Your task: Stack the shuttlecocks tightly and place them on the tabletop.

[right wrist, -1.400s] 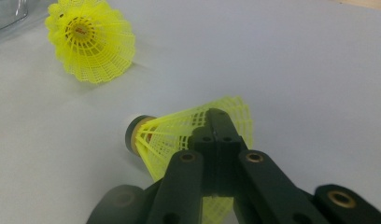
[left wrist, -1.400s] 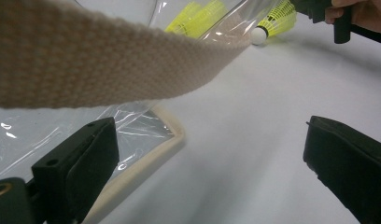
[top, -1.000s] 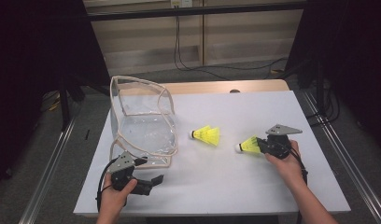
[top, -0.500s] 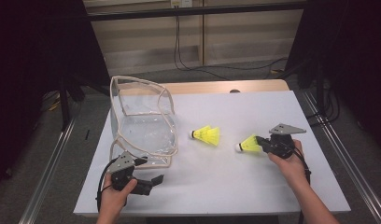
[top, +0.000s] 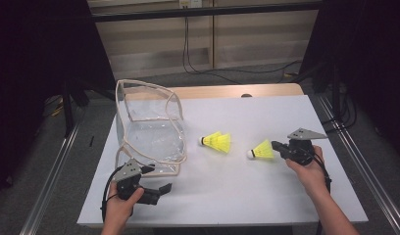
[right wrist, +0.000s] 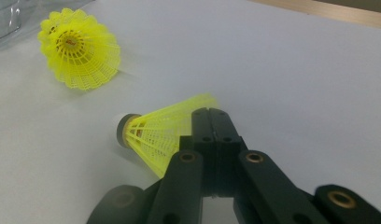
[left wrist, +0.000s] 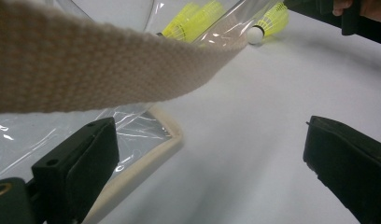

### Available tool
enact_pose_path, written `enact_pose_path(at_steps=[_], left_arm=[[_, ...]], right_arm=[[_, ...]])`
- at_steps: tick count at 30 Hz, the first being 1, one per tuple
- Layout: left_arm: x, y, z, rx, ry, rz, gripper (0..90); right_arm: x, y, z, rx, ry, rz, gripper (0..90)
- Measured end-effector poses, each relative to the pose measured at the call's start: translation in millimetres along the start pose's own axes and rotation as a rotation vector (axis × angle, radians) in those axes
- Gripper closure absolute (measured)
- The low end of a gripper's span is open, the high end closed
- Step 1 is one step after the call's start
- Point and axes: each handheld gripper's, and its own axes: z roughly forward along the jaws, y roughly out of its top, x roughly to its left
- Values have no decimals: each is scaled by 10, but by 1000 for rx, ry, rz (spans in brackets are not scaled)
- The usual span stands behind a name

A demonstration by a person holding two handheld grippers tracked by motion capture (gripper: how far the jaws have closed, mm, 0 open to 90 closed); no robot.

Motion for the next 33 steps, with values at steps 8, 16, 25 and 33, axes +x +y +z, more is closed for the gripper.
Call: enact_pose_path(at_steps=[8, 16, 25, 33], left_arm=[[-3, 2, -2, 0, 0, 1, 36], [4, -1, -7, -1, 2, -1, 36], [0, 3, -8, 0, 3, 1, 36], [-1, 5, -10, -4, 4, 3, 36]], right_arm=[[49, 54, -51, -17, 0, -21, 900], [103, 97, -80, -31, 23, -27, 838], [117, 75, -21, -22, 64, 2, 560], [132, 35, 43, -6, 85, -11, 381]])
